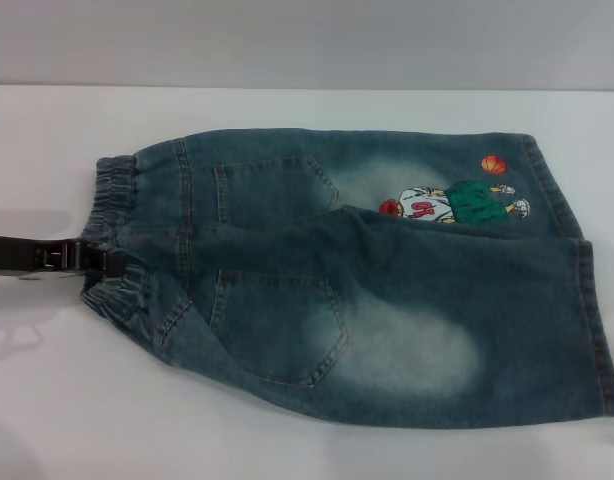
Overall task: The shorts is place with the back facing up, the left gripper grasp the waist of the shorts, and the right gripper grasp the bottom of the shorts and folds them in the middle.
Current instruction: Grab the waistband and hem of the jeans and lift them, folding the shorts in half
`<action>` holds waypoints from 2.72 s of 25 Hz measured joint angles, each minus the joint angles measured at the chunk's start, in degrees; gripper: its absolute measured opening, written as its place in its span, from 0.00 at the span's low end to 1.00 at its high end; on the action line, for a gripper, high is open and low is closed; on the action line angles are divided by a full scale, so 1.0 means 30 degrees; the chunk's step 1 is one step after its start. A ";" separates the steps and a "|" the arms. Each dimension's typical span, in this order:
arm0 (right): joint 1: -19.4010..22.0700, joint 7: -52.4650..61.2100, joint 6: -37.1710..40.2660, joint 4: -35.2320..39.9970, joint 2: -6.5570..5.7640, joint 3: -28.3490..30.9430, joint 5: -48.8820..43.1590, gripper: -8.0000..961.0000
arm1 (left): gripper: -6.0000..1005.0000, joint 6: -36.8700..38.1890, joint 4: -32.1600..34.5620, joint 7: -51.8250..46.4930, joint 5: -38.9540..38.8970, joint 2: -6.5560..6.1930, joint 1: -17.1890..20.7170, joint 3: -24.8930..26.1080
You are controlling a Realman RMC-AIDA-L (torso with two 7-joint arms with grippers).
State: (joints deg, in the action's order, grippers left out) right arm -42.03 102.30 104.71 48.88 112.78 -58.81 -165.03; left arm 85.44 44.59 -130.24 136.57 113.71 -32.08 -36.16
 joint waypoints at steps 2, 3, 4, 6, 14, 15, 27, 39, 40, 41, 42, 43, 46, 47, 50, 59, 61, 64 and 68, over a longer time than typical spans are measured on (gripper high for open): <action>-0.0060 0.0000 -0.0241 0.0006 0.0113 -0.0003 0.0019 0.49 | 0.05 -0.0006 -0.0008 0.0002 0.0002 0.0007 -0.0001 0.0006; -0.0060 0.0000 -0.0241 0.0006 0.0113 -0.0003 0.0019 0.49 | 0.05 -0.0006 -0.0008 0.0002 0.0002 0.0007 -0.0001 0.0006; -0.0091 0.0000 -0.0337 -0.0003 0.0134 -0.0016 0.0041 0.49 | 0.05 -0.0004 -0.0008 0.0002 0.0002 0.0006 -0.0001 0.0010; -0.0171 -0.0001 -0.0448 -0.0040 0.0222 -0.0021 0.0042 0.49 | 0.05 0.0008 -0.0009 -0.0001 0.0002 0.0007 -0.0001 0.0014; -0.0307 0.0000 -0.0653 -0.0051 0.0594 -0.0038 0.0000 0.49 | 0.05 0.0072 -0.0010 -0.0004 0.0004 0.0002 0.0000 0.0016; -0.0324 -0.0001 -0.0654 -0.0036 0.0646 -0.0041 -0.0002 0.49 | 0.05 0.0079 -0.0010 -0.0003 0.0004 0.0005 0.0000 0.0016; -0.0409 -0.0128 -0.0663 0.0727 0.1110 0.0147 0.0098 0.49 | 0.05 0.0132 -0.0010 0.0026 0.0004 0.0050 0.0109 -0.0111; -0.0513 -0.0253 -0.0219 0.1126 0.1571 0.0007 0.0160 0.45 | 0.05 0.0246 -0.0170 0.0160 0.0004 0.0088 0.0240 -0.0013; -0.0521 -0.0256 -0.0192 0.1108 0.1577 0.0006 0.0162 0.44 | 0.05 0.0248 -0.0178 0.0159 0.0003 0.0078 0.0239 -0.0010; -0.0521 -0.0256 -0.0192 0.1108 0.1577 0.0006 0.0162 0.44 | 0.05 0.0252 -0.0193 0.0157 0.0004 0.0059 0.0240 -0.0002; -0.0520 -0.0263 -0.0187 0.1102 0.1584 0.0004 0.0165 0.43 | 0.05 0.0254 -0.0200 0.0155 0.0003 0.0052 0.0240 0.0003; -0.0520 -0.0271 -0.0178 0.1095 0.1589 0.0003 0.0167 0.43 | 0.05 0.0257 -0.0205 0.0151 0.0004 0.0041 0.0239 0.0009; -0.0478 -0.0292 -0.0072 0.1119 0.1589 0.0013 0.0168 0.41 | 0.05 0.0261 -0.0214 0.0153 0.0003 0.0020 0.0232 0.0014; -0.0461 -0.0298 -0.0045 0.1122 0.1588 0.0012 0.0168 0.41 | 0.05 0.0262 -0.0214 0.0155 0.0003 0.0020 0.0229 0.0014; -0.0426 -0.0335 -0.0058 0.1118 0.1589 -0.0003 0.0167 0.40 | 0.05 0.0262 -0.0214 0.0176 0.0004 0.0024 0.0190 0.0014; -0.0322 -0.0628 -0.0185 0.1079 0.1575 0.0013 0.0167 0.07 | 0.05 0.0261 -0.0214 0.0173 -0.0001 0.0097 0.0174 0.0015; -0.0279 -0.0820 -0.0218 0.1079 0.1573 0.0150 0.0202 0.01 | 0.05 0.0260 -0.0214 0.0173 -0.0001 0.0104 0.0174 0.0015; -0.0175 -0.0999 -0.0237 0.1112 0.1563 0.0225 0.0487 0.01 | 0.05 0.0261 -0.0215 0.0140 -0.0166 0.0112 0.0184 0.0129; 0.0300 -0.1612 -0.0291 0.1222 0.1203 0.0505 0.2786 0.01 | 0.05 0.0282 -0.0215 0.0425 -0.1424 0.0128 0.0418 0.0519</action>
State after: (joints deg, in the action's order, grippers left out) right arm -41.13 97.47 103.83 52.55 116.39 -57.29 -156.67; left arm 86.29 43.94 -128.96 132.30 114.10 -30.82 -34.60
